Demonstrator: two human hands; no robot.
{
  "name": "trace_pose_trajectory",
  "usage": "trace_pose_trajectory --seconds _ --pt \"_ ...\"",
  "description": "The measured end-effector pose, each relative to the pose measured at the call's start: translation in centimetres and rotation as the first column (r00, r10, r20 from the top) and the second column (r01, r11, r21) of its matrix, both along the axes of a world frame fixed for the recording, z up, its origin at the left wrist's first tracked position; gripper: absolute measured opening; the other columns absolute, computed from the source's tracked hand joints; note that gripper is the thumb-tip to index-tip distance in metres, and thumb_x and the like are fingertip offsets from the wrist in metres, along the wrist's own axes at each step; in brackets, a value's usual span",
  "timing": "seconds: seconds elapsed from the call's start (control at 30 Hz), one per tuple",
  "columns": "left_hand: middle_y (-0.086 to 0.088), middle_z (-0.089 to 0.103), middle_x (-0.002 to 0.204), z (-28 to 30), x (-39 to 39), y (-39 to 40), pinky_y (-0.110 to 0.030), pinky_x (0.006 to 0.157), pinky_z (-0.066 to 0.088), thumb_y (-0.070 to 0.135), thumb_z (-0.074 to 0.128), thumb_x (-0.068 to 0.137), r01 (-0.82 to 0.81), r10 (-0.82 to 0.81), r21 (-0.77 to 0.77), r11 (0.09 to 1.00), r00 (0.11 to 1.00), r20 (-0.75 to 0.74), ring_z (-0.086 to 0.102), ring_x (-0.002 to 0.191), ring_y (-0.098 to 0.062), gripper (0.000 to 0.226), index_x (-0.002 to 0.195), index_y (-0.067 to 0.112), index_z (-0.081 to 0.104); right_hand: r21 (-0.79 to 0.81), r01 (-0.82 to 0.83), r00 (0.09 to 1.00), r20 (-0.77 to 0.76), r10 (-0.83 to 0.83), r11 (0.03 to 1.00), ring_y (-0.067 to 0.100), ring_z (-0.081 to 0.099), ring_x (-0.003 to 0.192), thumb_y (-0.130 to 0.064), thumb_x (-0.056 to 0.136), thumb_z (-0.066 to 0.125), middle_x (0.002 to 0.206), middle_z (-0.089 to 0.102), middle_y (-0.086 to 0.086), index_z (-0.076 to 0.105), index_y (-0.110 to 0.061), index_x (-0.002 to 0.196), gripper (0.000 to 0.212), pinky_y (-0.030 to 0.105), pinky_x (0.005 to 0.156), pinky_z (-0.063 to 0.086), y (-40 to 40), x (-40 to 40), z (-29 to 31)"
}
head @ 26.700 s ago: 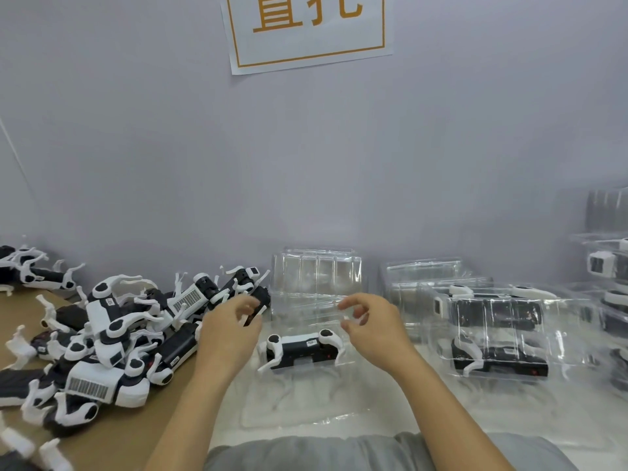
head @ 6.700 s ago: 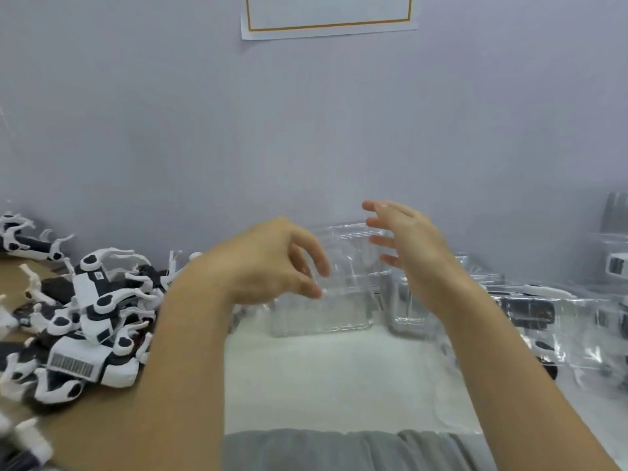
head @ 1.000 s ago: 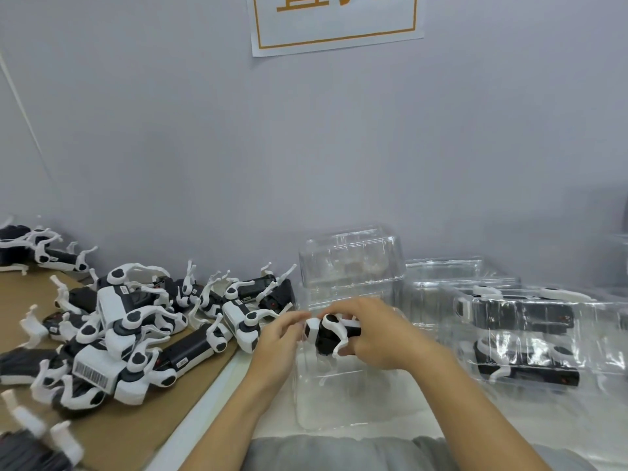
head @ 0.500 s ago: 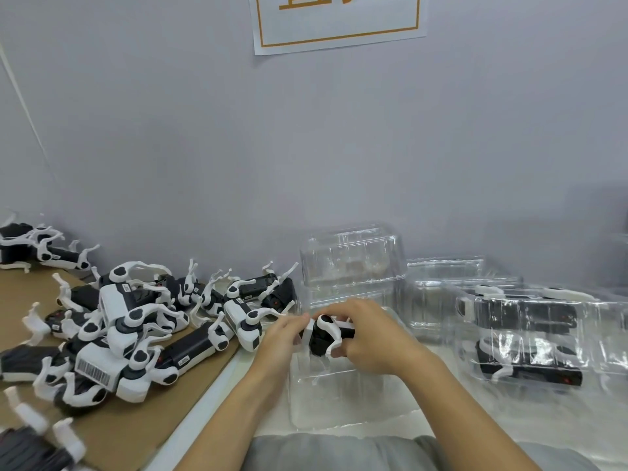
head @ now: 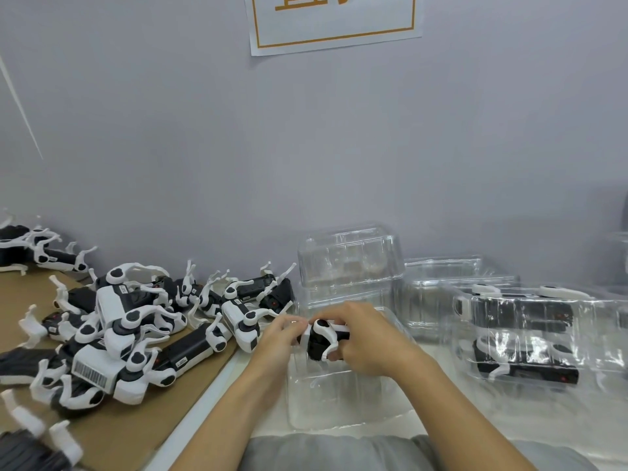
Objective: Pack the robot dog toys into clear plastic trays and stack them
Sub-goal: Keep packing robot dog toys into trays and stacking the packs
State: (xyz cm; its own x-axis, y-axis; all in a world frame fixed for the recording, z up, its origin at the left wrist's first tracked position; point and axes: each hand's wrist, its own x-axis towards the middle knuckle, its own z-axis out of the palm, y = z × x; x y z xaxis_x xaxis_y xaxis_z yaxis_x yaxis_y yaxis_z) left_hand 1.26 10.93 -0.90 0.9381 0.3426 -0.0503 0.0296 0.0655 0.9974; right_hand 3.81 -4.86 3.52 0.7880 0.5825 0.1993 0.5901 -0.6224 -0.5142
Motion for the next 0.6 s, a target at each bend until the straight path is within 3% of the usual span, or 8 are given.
trace_pose_trajectory --seconds 0.1,0.23,0.37,0.43,0.53,0.6 --pt "-0.009 0.071 0.094 0.2 0.2 0.1 -0.037 0.085 0.052 -0.001 0.062 0.091 0.012 -0.011 0.052 0.999 0.999 -0.030 0.065 0.087 -0.021 0.012 0.100 0.007 0.065 -0.077 -0.007 1.000 -0.001 0.007 0.997 0.020 0.060 0.103 -0.011 0.082 0.074 0.104 0.068 -0.009 0.068 -0.039 0.116 0.045 0.040 0.095 0.049 0.3 -0.2 0.0" --pt "-0.012 0.072 0.093 0.3 0.1 0.2 -0.037 0.086 0.052 -0.011 0.055 0.086 0.005 0.002 0.084 0.996 0.997 -0.077 0.065 0.089 -0.025 0.024 0.099 0.007 0.065 -0.203 0.000 0.997 0.078 0.016 0.979 0.021 0.047 0.090 -0.008 0.087 0.067 0.088 0.054 -0.007 0.067 -0.038 0.121 0.046 0.043 0.102 0.040 0.7 -0.4 0.3" --pt "-0.006 0.072 0.088 0.4 -0.2 0.2 -0.025 0.071 0.050 -0.009 0.057 0.086 0.003 0.002 0.081 0.997 0.998 -0.066 0.066 0.082 -0.017 0.022 0.098 0.008 0.066 -0.156 -0.003 1.000 -0.006 0.002 0.988 0.024 0.057 0.108 -0.010 0.086 0.070 0.101 0.063 -0.005 0.065 -0.041 0.125 0.050 0.028 0.083 0.040 0.2 -0.1 0.2" --pt "-0.006 0.072 0.089 0.4 -0.3 0.2 -0.021 0.065 0.049 -0.009 0.057 0.087 0.003 0.002 0.076 0.997 0.998 -0.062 0.066 0.079 -0.014 0.021 0.098 0.007 0.065 -0.126 0.005 0.999 -0.035 -0.009 0.992 0.026 0.056 0.111 -0.011 0.085 0.072 0.111 0.066 -0.005 0.064 -0.042 0.125 0.051 0.028 0.079 0.041 0.2 0.2 -0.1" --pt "-0.007 0.071 0.090 0.5 -0.4 0.1 -0.021 0.064 0.048 -0.009 0.055 0.087 0.005 0.000 0.076 0.997 0.998 -0.067 0.065 0.081 -0.015 0.022 0.099 0.006 0.065 -0.104 0.009 0.999 -0.043 -0.014 0.995 0.027 0.057 0.111 -0.012 0.084 0.073 0.113 0.067 -0.004 0.064 -0.043 0.124 0.051 0.028 0.076 0.040 0.3 0.5 -0.4" --pt "-0.010 0.070 0.094 0.6 -0.4 0.1 -0.025 0.070 0.049 -0.010 0.053 0.087 0.004 0.002 0.083 0.997 0.998 -0.069 0.064 0.085 -0.019 0.023 0.099 0.006 0.065 -0.089 -0.001 0.999 -0.046 -0.003 0.996 0.022 0.058 0.099 -0.013 0.085 0.071 0.105 0.067 -0.004 0.064 -0.042 0.123 0.048 0.025 0.072 0.040 0.2 0.7 -0.5"
